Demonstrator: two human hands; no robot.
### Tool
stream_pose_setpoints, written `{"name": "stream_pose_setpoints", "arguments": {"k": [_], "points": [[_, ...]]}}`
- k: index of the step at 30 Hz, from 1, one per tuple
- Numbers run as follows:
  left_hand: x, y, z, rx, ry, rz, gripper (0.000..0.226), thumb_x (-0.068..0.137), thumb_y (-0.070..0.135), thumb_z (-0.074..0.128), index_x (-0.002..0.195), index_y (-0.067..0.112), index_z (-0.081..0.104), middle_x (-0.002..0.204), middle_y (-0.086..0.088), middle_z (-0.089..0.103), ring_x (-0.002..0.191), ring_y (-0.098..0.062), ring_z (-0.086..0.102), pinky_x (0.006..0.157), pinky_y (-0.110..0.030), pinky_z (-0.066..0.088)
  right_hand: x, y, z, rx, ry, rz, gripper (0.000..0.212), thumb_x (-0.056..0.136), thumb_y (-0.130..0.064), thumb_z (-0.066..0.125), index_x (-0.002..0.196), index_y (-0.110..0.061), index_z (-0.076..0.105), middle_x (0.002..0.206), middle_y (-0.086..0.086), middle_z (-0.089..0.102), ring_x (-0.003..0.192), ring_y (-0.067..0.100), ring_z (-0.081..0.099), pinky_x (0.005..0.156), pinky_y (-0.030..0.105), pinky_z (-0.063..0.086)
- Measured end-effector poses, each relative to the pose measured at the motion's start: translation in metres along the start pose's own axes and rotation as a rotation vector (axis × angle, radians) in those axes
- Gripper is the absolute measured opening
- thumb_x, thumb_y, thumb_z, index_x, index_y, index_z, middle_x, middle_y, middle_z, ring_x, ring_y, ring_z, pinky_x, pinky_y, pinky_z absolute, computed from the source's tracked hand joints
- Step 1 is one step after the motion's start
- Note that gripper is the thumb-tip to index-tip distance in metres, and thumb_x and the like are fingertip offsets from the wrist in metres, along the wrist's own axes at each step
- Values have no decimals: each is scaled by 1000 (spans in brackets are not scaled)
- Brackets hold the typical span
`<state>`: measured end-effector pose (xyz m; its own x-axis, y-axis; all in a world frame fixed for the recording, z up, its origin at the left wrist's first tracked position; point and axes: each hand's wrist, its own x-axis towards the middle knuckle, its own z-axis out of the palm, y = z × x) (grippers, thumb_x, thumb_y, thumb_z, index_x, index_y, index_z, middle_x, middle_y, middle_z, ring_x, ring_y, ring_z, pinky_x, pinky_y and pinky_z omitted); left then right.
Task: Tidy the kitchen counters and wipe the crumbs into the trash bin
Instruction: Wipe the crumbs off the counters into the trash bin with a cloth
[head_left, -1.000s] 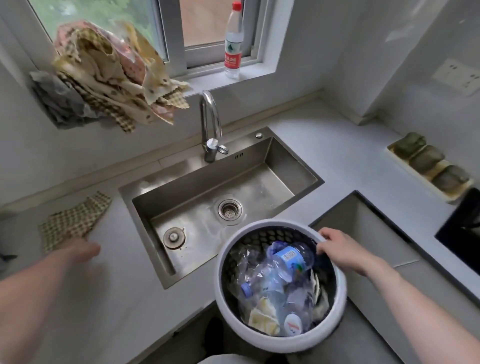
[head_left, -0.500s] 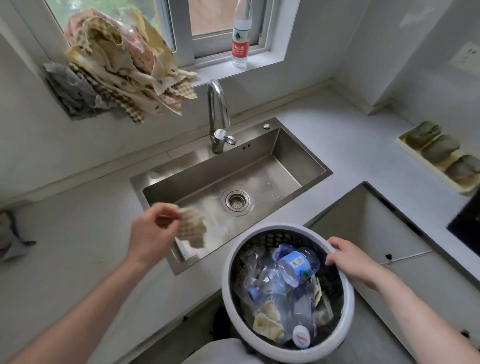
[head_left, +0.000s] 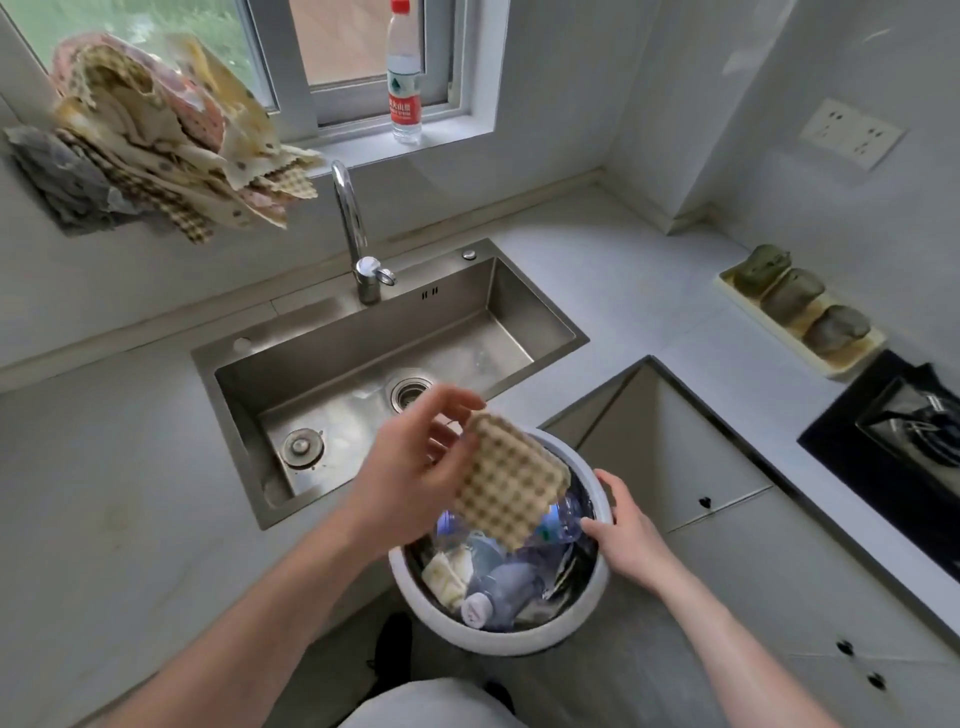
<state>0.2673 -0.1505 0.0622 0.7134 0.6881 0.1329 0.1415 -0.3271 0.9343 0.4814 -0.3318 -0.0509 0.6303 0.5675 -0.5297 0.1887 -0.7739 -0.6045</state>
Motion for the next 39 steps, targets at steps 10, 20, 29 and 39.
{"name": "stream_pose_setpoints", "arguments": {"k": [10,20,29,39], "points": [[-23,-135,-10,379,371,-507,11,96,16,61,101,25,65,98,8,67,87,-17,67,78,-41,61,6,46,-16,-51,-73,13,60,82,-4,56,133,-34,50,99,-5,68,89,17,63,78,31,45],[-109,-180,11,366,452,-914,56,89,41,69,135,12,55,139,-11,52,123,-30,56,100,-39,46,-4,61,23,-115,-208,3,56,81,-4,54,125,-37,44,99,-2,68,87,18,67,75,34,53],[-254,-152,40,-190,261,-1288,30,87,4,63,114,16,60,94,-16,73,79,-32,74,72,-50,64,-28,34,103,-252,-473,-54,43,82,-7,47,118,-29,37,101,6,66,87,25,69,81,48,60],[-339,-184,-48,-208,265,-1401,43,83,-8,56,120,14,60,104,-20,69,92,-36,71,66,-44,65,-6,-58,168,-568,-404,-345,91,81,-68,61,155,-24,30,155,8,40,132,28,52,101,38,47]]}}
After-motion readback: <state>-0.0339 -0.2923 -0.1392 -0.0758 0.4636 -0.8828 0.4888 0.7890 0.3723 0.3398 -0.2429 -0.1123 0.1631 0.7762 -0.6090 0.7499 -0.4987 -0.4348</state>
